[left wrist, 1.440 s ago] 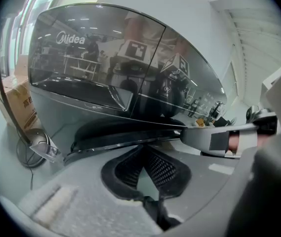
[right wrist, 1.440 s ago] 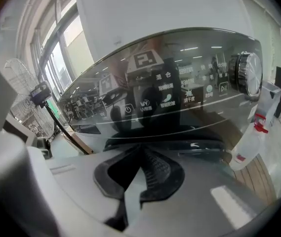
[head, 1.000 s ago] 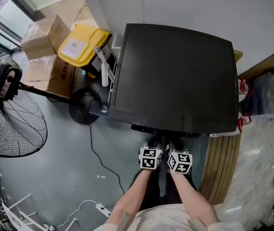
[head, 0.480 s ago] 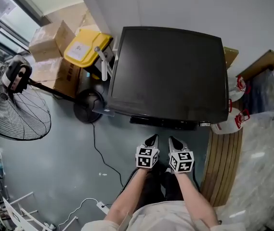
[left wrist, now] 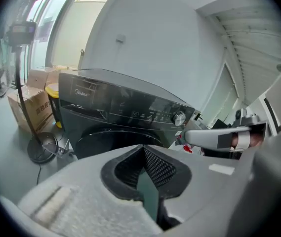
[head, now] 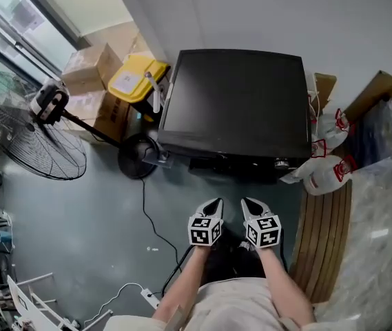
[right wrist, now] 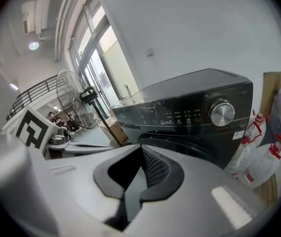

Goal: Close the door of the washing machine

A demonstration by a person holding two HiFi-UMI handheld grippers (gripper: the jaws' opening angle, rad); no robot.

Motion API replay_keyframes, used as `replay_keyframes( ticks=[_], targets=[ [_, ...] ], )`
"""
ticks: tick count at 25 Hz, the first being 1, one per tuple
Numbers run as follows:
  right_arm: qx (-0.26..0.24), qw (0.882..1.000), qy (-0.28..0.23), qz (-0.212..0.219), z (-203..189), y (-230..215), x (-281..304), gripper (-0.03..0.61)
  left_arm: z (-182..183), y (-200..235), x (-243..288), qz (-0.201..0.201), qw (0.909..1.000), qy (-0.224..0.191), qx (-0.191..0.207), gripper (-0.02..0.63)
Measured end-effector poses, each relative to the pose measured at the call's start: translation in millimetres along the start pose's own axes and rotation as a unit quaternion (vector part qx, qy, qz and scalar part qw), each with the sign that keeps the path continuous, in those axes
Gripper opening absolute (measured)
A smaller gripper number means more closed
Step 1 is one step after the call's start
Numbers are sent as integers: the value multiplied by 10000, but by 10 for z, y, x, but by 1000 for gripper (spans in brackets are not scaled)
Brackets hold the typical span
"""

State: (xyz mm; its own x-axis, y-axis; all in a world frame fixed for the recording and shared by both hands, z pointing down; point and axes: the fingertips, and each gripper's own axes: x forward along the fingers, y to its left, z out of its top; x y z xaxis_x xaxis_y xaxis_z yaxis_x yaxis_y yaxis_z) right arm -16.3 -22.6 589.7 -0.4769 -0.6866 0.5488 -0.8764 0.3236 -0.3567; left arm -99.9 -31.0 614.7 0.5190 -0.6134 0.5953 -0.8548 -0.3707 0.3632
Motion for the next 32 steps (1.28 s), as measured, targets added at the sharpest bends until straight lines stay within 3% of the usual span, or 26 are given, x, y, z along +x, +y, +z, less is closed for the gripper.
replay_keyframes(
  ticks=[9, 13, 20, 26, 32],
  targets=[
    [-104, 9997, -212, 15, -96, 36, -603, 3, 75, -337, -557, 290, 9987, -409, -29, 6],
    [-157, 9987, -310, 361, -81, 169, -739, 3, 127, -396, -720, 252, 9967, -691, -328, 6],
    [-389, 9984, -133, 401, -155, 149, -819, 2, 101, -565, -711, 196, 9979, -552, 267, 6],
    [-510, 9982, -180, 269, -102, 95, -830, 2, 122, -624, -687, 113, 9977, -468, 469, 6],
    [-309, 9991, -110, 280, -154, 93, -825, 2, 58, -609, -718, 47, 9979, -388, 507, 6]
  ],
)
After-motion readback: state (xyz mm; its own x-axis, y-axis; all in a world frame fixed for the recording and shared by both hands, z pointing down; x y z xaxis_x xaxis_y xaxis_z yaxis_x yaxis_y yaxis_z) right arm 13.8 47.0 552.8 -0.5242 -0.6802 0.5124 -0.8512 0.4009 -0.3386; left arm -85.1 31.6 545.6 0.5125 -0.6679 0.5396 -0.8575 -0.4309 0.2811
